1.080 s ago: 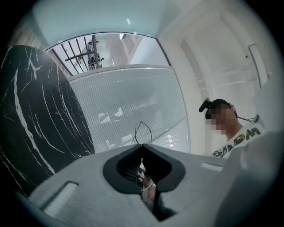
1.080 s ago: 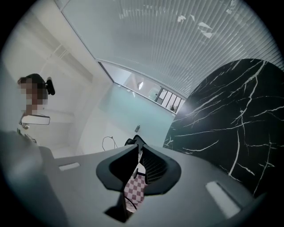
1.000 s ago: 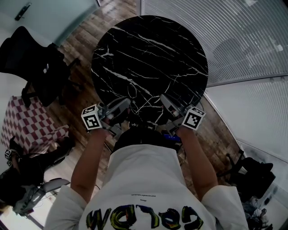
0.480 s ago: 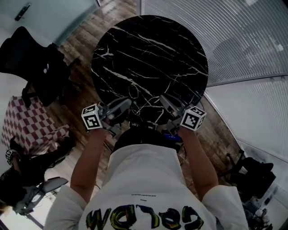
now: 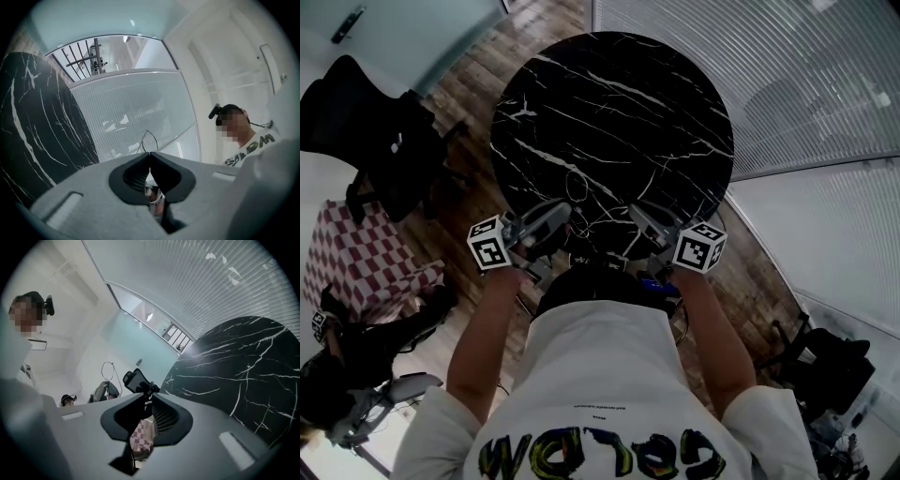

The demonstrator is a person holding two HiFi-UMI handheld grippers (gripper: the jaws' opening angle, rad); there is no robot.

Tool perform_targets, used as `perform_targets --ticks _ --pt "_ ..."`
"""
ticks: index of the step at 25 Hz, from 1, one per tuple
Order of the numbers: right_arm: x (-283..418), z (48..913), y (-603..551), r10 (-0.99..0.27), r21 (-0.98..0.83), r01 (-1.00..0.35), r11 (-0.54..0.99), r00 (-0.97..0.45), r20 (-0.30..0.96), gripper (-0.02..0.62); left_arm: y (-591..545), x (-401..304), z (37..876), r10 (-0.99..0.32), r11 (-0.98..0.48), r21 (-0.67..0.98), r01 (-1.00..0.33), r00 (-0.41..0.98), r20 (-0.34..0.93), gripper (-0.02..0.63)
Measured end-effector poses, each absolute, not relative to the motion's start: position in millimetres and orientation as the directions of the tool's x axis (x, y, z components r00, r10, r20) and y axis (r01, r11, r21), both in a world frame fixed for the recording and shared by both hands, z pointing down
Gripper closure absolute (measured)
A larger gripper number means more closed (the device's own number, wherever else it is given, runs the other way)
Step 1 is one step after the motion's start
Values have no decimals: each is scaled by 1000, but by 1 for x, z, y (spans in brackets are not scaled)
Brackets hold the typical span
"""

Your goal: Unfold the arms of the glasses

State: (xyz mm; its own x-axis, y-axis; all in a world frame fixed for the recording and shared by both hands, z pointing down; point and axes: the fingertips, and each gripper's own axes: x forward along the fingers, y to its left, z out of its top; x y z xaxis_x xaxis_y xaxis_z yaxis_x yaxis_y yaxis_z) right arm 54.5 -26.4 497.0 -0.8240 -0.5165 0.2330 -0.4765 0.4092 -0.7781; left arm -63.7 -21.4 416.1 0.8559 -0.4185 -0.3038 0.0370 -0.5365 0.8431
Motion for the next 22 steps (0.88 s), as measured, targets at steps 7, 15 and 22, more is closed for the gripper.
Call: perform_targets --ticks 7,15,22 --pt "54 501 -16 -488 -791 -456 408 -841 234 546 -23 -64 415 -425 -539 842 39 850 -311 597" --pt "55 500 -15 -483 -797 -443 410 -847 222 474 -20 -64 417 -415 -535 844 40 858 -303 597" --pt "69 476 -31 -548 -751 -472 462 -818 177 445 -19 -62 420 -414 -529 848 33 862 -292 597"
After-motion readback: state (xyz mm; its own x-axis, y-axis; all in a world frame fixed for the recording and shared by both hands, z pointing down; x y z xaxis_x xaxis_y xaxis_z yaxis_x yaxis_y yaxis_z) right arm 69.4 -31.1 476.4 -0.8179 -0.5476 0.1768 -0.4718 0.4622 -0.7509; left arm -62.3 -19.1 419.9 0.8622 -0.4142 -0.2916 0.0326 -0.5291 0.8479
